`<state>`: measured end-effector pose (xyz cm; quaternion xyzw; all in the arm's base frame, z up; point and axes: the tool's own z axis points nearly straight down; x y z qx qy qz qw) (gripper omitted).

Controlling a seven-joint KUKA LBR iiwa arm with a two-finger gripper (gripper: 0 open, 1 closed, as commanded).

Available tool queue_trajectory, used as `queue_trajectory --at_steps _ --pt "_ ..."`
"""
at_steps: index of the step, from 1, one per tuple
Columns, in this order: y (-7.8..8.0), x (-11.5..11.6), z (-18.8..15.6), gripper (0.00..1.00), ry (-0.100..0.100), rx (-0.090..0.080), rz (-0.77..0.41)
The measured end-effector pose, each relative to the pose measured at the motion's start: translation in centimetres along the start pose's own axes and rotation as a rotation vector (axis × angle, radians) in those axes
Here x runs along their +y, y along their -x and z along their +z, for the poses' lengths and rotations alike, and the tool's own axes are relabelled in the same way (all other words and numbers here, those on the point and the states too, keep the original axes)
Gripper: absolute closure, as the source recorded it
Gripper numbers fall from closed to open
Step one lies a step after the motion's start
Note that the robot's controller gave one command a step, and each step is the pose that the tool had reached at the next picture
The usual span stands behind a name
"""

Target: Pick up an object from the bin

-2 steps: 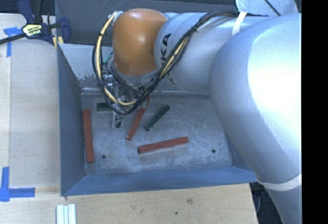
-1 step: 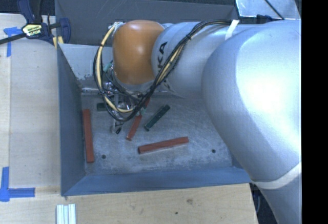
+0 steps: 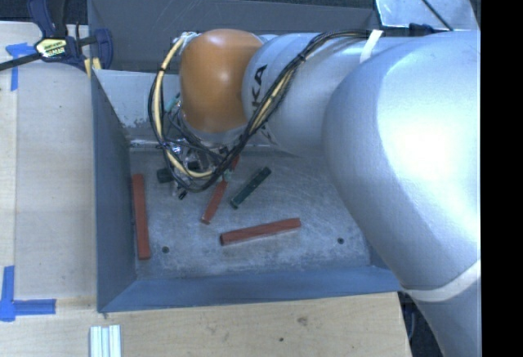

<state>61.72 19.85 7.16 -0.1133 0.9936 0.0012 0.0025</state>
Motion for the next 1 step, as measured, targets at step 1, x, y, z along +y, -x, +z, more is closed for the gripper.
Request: queue_trajectory --at_steps 1 --pt "-1.31 3.23 -14.54 1.00 0.000 -0.008 -0.013"
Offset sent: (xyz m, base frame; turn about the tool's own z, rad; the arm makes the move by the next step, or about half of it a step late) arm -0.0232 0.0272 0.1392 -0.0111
